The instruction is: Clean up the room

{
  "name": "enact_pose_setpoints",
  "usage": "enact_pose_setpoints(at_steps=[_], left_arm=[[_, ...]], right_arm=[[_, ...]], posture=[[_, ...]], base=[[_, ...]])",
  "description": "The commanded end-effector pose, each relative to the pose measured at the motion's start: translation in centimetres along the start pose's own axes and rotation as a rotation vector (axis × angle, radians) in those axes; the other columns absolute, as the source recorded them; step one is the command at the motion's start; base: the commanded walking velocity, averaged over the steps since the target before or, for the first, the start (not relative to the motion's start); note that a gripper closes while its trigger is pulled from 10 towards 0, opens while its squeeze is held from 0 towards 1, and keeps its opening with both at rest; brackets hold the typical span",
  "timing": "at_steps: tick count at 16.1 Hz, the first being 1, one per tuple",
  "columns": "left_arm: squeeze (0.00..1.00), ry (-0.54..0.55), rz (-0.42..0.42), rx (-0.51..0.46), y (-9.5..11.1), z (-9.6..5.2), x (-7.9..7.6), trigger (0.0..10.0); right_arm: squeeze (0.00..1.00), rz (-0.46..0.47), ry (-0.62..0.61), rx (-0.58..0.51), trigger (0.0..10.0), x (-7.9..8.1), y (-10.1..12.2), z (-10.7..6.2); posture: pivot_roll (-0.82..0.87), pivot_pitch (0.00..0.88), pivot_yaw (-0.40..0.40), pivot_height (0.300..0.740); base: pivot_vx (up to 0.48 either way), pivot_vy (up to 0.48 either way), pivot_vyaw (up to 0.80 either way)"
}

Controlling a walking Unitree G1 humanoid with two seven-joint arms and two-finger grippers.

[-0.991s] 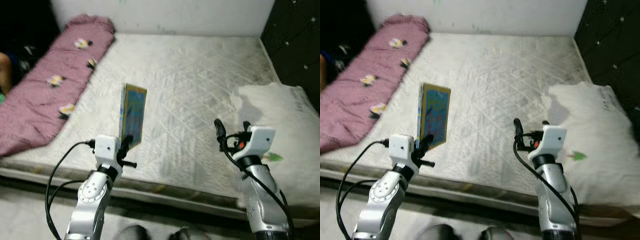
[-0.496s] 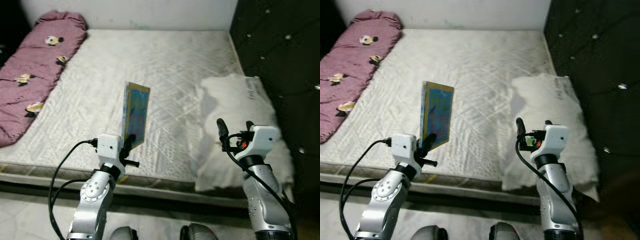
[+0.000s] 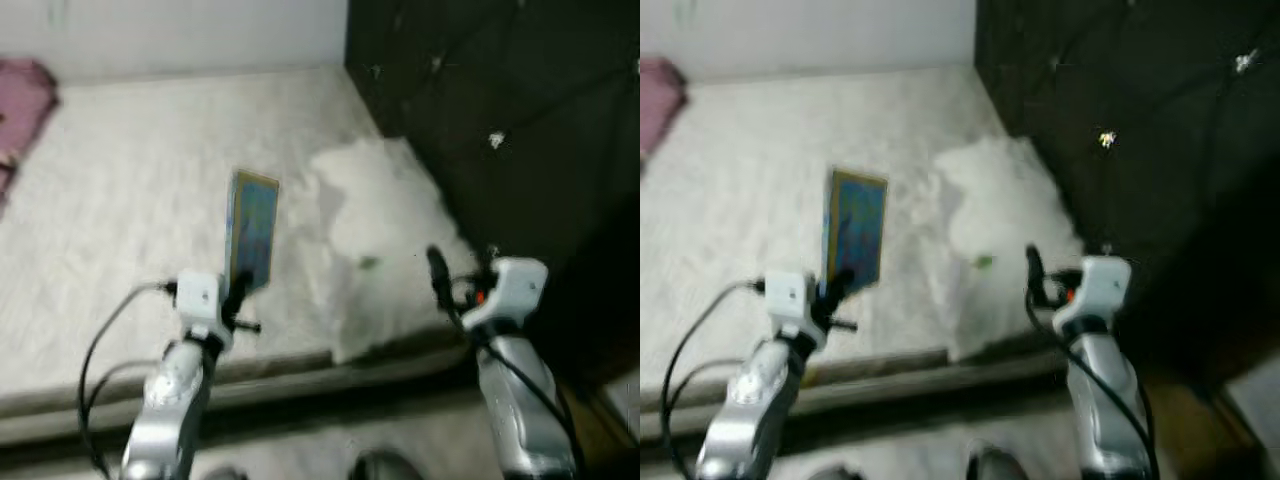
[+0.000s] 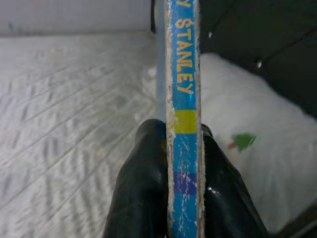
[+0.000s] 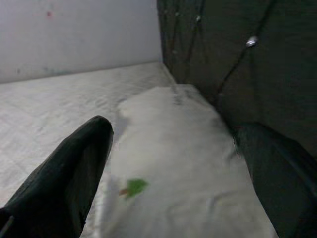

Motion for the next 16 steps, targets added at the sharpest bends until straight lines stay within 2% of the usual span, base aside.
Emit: enact_pose_setpoints(at_steps=[1,4,8,12,16], left_arm=[[0.00,0.004,0.030,-0.016,0.2,-0.1,0.5,10.0],[0.00,0.049,0.068,-0.002,0.2,-0.2,1.0,10.0],[0.00,0.118,0.073,0.031,-0.7,-1.2,1.7,10.0],[0.00,0.132,0.059,0.018,-1.1,-1.9,2.6,10.0],[0.00,0.130,0.016,0.025,-1.1,-1.9,2.5,10.0]], right_arm=[[0.00,0.001,0.007,0.003,10.0,0.3,-0.1,0.0],[0.00,0.001,0.014,-0.001,10.0,0.5,0.0,0.0],[0.00,-0.019,0.045,0.020,10.0,0.9,-0.5,-0.6],[0.00,-0.011,0.044,0.026,10.0,1.0,-0.8,-0.6],[0.00,0.011,0.031,0.028,10.0,0.8,-0.8,-0.8]], posture=[[-0.05,0.109,0.044,0.740],[-0.05,0.118,0.046,0.740],[-0.05,0.126,0.040,0.740],[-0.03,0.119,0.035,0.740],[-0.04,0.132,0.036,0.740]], base=[[0.000,0.000,-0.44],[0.000,0.000,0.00],[0.000,0.000,0.00],[0.000,0.000,0.71],[0.000,0.000,0.00]])
Point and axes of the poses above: a point about 5 cm out from each wrist's last joint towards the gripper, its own z axis pointing out of the wrist towards the gripper, its own y axis along the axis of the wrist's last joint, x = y × z, the point moved 3 cm from there along z, pointing out of the wrist towards the gripper, and after that the axes turned 11 degrees about z, right-handed, at the moved point
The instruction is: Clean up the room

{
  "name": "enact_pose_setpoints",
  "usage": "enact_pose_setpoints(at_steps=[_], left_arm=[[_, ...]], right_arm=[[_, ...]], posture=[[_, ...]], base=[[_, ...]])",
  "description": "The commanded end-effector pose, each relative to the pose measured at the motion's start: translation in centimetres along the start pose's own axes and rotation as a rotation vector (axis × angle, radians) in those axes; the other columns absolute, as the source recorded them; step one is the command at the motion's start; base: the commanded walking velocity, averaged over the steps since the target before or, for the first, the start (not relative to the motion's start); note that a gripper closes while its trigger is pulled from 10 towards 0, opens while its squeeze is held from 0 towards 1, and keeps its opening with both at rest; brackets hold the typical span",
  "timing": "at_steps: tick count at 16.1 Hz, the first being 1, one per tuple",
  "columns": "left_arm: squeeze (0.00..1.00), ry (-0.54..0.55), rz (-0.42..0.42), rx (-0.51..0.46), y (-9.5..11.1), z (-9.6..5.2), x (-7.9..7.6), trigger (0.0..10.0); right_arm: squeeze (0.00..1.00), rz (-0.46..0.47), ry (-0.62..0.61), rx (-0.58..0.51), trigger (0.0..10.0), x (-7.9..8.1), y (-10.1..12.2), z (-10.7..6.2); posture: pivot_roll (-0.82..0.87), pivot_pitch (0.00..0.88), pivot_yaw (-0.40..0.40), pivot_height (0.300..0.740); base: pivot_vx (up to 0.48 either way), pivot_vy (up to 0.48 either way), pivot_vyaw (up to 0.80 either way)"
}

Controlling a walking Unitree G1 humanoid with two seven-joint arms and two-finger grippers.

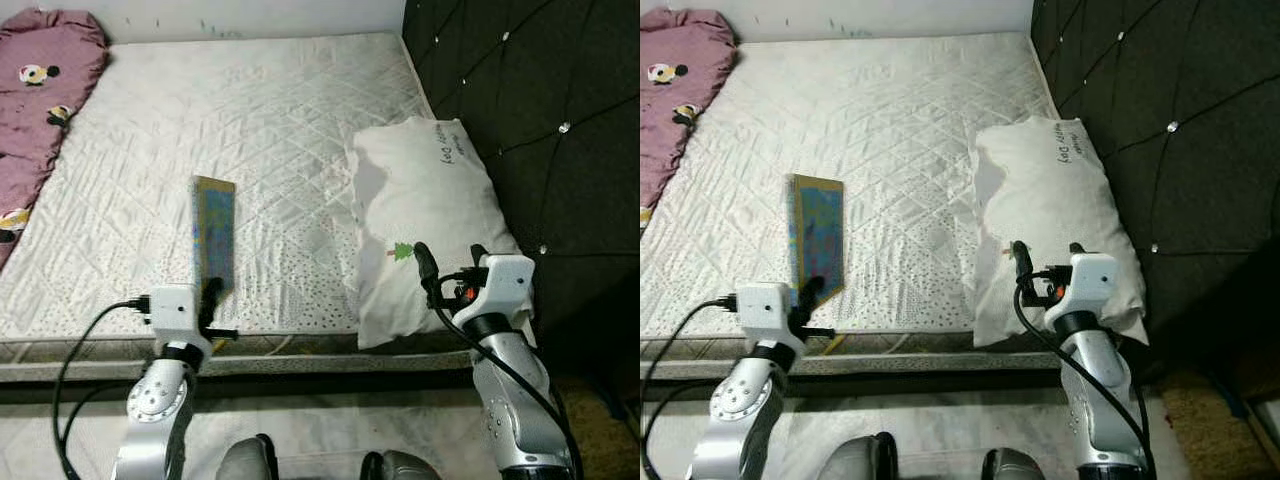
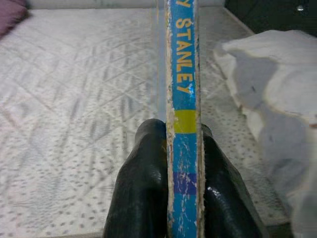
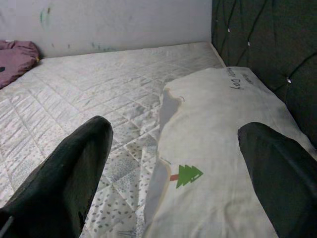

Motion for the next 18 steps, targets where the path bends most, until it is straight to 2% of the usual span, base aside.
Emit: enact_pose_setpoints(at_steps=[1,8,10,18], left_arm=[[0.00,0.012,-0.015,-0.035,0.9,-0.1,0.4,10.0],[0.00,-0.048,-0.043,-0.040,1.0,-0.2,-0.4,10.0],[0.00,-0.054,-0.043,-0.040,1.1,-0.2,-0.5,10.0],[0.00,-0.071,-0.047,-0.045,1.1,-0.2,-0.9,10.0]], right_arm=[[0.00,0.013,-0.009,-0.002,10.0,-0.1,0.1,-0.3],[0.00,0.000,0.019,0.000,10.0,0.3,0.2,-0.3],[0.00,-0.001,0.022,0.001,10.0,0.3,0.2,-0.3],[0.00,0.005,0.018,0.007,10.0,0.2,0.1,-0.3]], posture=[[-0.04,0.136,0.038,0.740],[-0.04,0.144,0.037,0.740],[-0.04,0.145,0.037,0.740],[-0.04,0.145,0.035,0.740]], base=[[0.000,0.000,0.00],[0.000,0.000,0.00],[0.000,0.000,0.61],[0.296,0.000,0.00]])
Point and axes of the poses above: a point about 5 cm out from each wrist's last joint towards the gripper, its own z axis pointing out of the wrist towards the gripper, its own y axis along the axis of the wrist's last joint, x = y × z, the point moved 3 cm from there along z, pointing out of the wrist towards the gripper, and after that the axes turned 11 degrees about z, right-handed, at the moved point
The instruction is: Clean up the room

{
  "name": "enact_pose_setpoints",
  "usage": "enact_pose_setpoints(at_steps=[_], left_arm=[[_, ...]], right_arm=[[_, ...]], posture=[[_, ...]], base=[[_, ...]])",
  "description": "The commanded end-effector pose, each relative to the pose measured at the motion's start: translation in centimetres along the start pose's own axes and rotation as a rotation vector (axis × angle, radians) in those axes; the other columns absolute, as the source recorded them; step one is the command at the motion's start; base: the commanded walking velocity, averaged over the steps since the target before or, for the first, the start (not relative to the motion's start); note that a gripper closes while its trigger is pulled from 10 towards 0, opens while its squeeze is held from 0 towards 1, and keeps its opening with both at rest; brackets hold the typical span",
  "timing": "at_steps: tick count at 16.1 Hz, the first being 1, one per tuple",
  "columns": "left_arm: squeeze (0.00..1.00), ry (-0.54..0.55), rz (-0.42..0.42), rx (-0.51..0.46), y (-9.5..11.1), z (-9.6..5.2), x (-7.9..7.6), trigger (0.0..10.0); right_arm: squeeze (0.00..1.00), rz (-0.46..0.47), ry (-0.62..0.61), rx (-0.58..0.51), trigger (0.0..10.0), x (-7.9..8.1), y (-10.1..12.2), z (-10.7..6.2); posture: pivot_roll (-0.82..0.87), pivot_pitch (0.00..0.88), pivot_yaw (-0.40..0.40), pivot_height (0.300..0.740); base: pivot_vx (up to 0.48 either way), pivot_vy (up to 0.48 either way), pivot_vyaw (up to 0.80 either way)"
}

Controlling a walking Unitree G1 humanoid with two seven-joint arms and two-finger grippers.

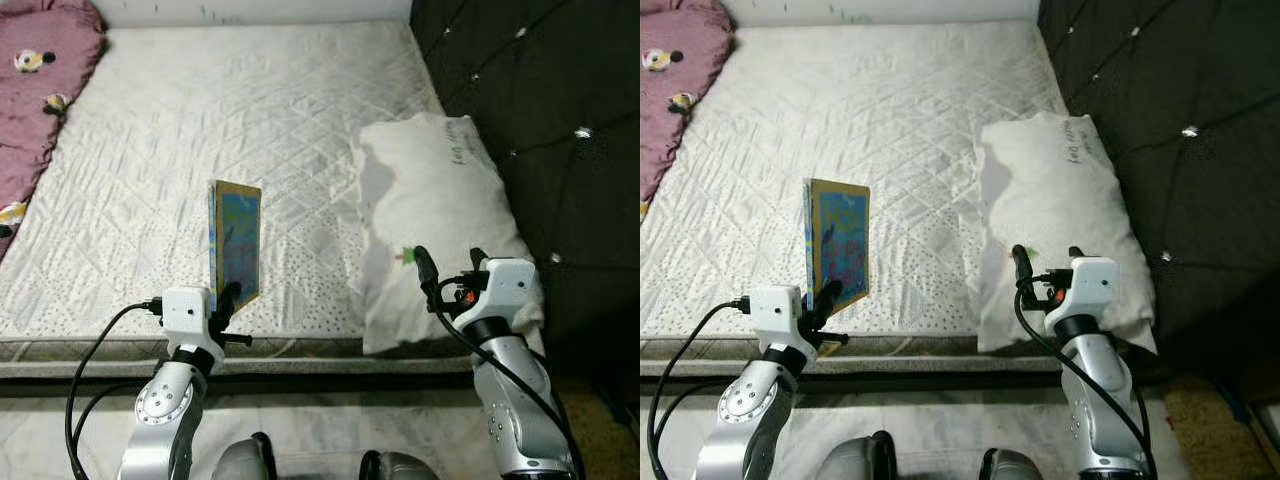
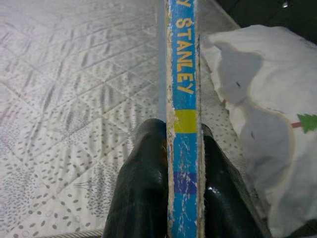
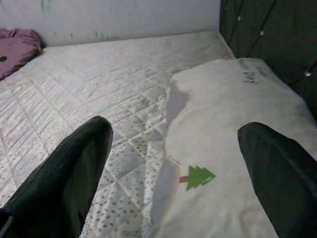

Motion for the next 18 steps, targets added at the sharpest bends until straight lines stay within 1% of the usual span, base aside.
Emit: enact_pose_setpoints(at_steps=[1,4,7,11,13,14,15,17,18], left_arm=[[0.00,0.006,0.011,-0.043,1.1,0.1,0.3,10.0],[0.00,0.005,0.011,-0.041,1.0,0.1,0.2,10.0],[0.00,0.007,0.012,-0.039,1.0,0.0,0.2,10.0],[0.00,0.026,0.002,-0.038,0.9,0.0,0.3,10.0],[0.00,0.079,-0.005,0.000,0.3,-0.1,0.7,10.0],[0.00,0.092,-0.012,0.016,0.0,-0.1,0.9,10.0],[0.00,0.114,-0.034,0.035,-0.3,-0.2,1.2,10.0],[0.00,0.101,-0.034,0.011,0.0,-0.2,1.1,10.0],[0.00,0.092,-0.019,-0.003,0.2,-0.1,1.1,10.0]], right_arm=[[0.00,0.001,0.007,0.000,10.0,0.1,0.2,-0.1],[0.00,0.021,0.008,0.000,10.0,0.1,0.2,-0.1],[0.00,0.020,0.006,0.002,10.0,0.1,0.2,-0.1],[0.00,0.016,0.008,0.010,10.0,0.1,0.1,-0.2],[0.00,0.013,0.010,0.013,10.0,0.1,0.1,-0.2],[0.00,0.014,0.010,0.016,10.0,0.1,0.0,-0.2],[0.00,0.016,0.015,0.016,10.0,0.2,0.0,-0.2],[0.00,0.016,0.018,0.018,10.0,0.2,0.0,-0.2],[0.00,0.017,0.019,0.018,10.0,0.3,-0.1,-0.2]], posture=[[-0.05,0.145,0.033,0.740],[-0.05,0.146,0.033,0.740],[-0.05,0.147,0.032,0.740],[-0.05,0.150,0.030,0.740],[-0.05,0.151,0.028,0.740],[-0.04,0.153,0.027,0.731],[-0.04,0.153,0.026,0.711],[-0.04,0.152,0.025,0.681],[-0.04,0.150,0.026,0.666]], base=[[0.307,0.000,0.00],[0.308,0.000,0.00],[0.285,0.000,0.00],[0.000,0.000,0.00],[0.000,0.000,0.00],[0.000,0.000,0.00],[0.000,0.000,0.00],[0.000,0.000,0.00],[0.000,0.000,0.00]])
Point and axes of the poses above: a point about 5 cm out from each wrist's last joint towards the gripper, its own z axis pointing out of the wrist towards the gripper, its own y axis along the axis of the wrist's last joint, x = y × z, the point moved 3 cm from there along z, pointing out of the wrist towards the gripper, and after that the axes turned 11 degrees about z, right-handed, at the moved point
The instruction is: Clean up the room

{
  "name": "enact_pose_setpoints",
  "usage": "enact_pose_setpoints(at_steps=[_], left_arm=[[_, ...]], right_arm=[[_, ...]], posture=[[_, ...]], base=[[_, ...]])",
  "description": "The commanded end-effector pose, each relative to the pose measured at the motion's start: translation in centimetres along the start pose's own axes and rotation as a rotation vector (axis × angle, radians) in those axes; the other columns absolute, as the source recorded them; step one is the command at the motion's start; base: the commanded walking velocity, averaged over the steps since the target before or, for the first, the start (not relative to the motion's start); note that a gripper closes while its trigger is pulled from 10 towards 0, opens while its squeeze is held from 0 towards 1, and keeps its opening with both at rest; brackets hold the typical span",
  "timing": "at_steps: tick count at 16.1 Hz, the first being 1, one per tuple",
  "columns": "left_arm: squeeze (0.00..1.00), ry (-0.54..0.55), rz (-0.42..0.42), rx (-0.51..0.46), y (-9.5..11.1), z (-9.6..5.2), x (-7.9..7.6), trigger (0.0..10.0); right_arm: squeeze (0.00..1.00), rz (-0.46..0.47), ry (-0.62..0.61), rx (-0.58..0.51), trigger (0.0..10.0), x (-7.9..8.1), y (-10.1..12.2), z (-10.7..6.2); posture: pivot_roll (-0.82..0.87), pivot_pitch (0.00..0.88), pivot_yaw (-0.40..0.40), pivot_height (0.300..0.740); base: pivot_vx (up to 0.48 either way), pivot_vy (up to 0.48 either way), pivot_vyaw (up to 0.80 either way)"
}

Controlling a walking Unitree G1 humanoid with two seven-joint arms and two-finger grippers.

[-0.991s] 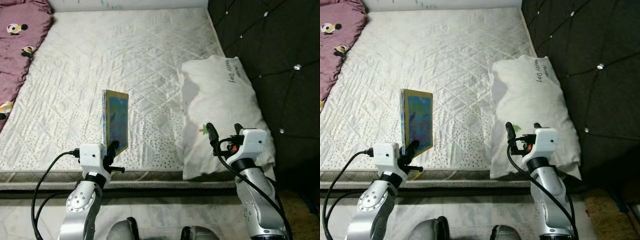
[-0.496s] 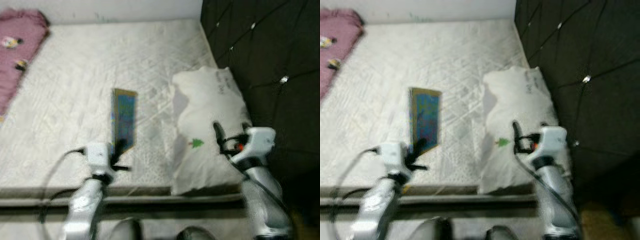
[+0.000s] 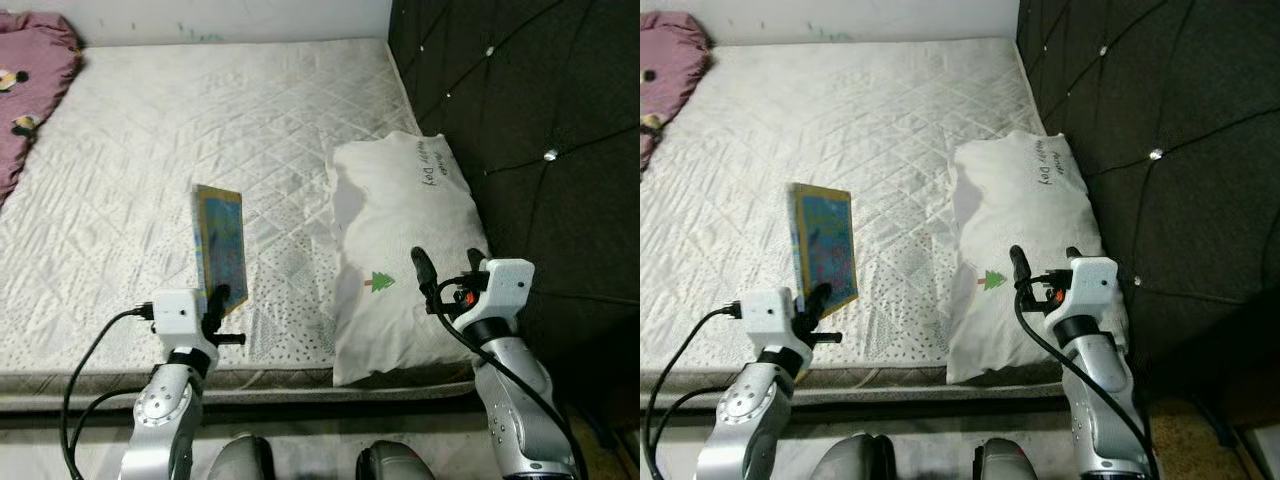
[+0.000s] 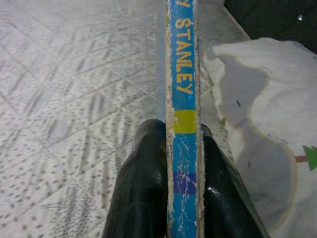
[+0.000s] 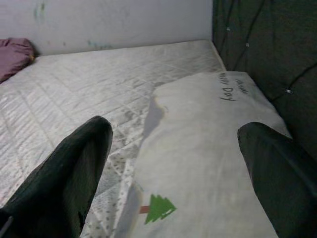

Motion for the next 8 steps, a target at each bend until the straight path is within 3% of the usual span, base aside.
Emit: enact_pose_setpoints(at_steps=[1,8], left_arm=[[0.00,0.007,0.019,-0.032,0.53,0.04,0.34,10.0],[0.00,0.052,0.042,-0.015,0.55,0.18,0.81,10.0]], right_arm=[[0.00,0.007,0.003,0.007,10.0,0.12,-0.14,0.03],[0.00,0.005,0.005,0.009,10.0,0.05,-0.15,0.20]], posture=[[-0.04,0.149,0.026,0.656],[-0.04,0.148,0.022,0.646]], base=[[0.000,0.000,0.00],[0.000,0.000,0.00]])
Point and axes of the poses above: a point about 5 cm out from each wrist's last joint towards the gripper, its own z axis pointing out of the wrist towards the gripper, its own y axis along the axis of the wrist's last joint, x = y × z, the point moved 3 cm from there along z, pointing out of the wrist towards the gripper, and after that the axes turned 11 degrees about z, right-handed, at the moved point
